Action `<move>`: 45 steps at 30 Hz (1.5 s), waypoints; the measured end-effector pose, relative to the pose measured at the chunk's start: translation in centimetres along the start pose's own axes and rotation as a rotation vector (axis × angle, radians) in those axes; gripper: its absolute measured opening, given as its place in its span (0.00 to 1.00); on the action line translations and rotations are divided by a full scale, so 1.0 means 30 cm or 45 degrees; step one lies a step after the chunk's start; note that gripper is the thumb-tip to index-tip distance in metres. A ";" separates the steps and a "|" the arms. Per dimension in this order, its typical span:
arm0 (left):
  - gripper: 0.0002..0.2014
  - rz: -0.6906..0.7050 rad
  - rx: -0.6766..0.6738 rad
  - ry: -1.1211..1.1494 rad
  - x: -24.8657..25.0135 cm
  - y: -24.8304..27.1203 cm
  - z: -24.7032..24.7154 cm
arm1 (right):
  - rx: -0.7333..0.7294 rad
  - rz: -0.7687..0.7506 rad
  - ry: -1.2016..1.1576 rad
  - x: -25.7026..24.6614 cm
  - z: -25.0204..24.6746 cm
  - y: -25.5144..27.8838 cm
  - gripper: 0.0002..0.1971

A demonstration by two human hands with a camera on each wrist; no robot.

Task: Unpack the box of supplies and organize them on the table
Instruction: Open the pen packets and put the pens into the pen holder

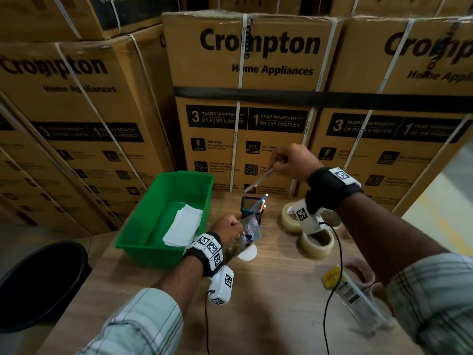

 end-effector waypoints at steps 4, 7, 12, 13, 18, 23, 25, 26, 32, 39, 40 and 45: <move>0.10 0.005 -0.013 0.019 -0.002 -0.004 0.006 | -0.006 0.170 -0.025 0.047 0.094 -0.073 0.02; 0.09 0.034 -0.042 0.026 -0.012 -0.012 0.011 | -0.092 0.252 -0.032 0.097 0.220 -0.110 0.04; 0.09 0.018 -0.072 0.127 -0.017 -0.015 0.006 | -0.137 0.350 -0.078 0.184 0.367 -0.129 0.06; 0.09 0.009 -0.061 0.133 -0.018 -0.018 0.005 | -0.144 0.368 -0.072 0.200 0.384 -0.136 0.06; 0.09 0.009 -0.050 0.093 -0.015 -0.026 0.003 | -0.187 0.422 -0.063 0.241 0.437 -0.173 0.03; 0.06 0.018 -0.053 0.067 -0.021 -0.034 0.000 | -0.193 0.418 -0.057 0.232 0.478 -0.197 0.04; 0.07 0.032 -0.054 0.056 -0.018 -0.035 -0.001 | -0.206 0.389 -0.034 0.216 0.487 -0.204 0.03; 0.09 0.034 -0.054 0.056 -0.017 -0.034 -0.001 | -0.210 0.372 -0.022 0.210 0.494 -0.210 0.03; 0.12 0.049 -0.049 0.023 -0.011 -0.030 -0.009 | -0.372 0.186 0.099 0.135 0.540 -0.224 0.09; 0.09 0.001 -0.065 0.072 -0.015 -0.039 -0.001 | -0.434 -0.027 0.121 0.084 0.515 -0.164 0.16; 0.10 -0.003 -0.062 0.084 -0.014 -0.039 0.002 | -0.406 -0.034 0.114 0.084 0.499 -0.152 0.15; 0.12 -0.017 -0.057 0.131 -0.017 -0.043 0.016 | -0.352 -0.104 0.039 0.051 0.415 -0.072 0.11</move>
Point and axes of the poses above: each hand's wrist, its own y-axis away from the middle knuckle, its own z-axis out of the palm, x = y × z, the point moved 4 cm from there along -y, towards the middle knuckle, and after that the axes turned 12 degrees about y, right-handed, at the moved point
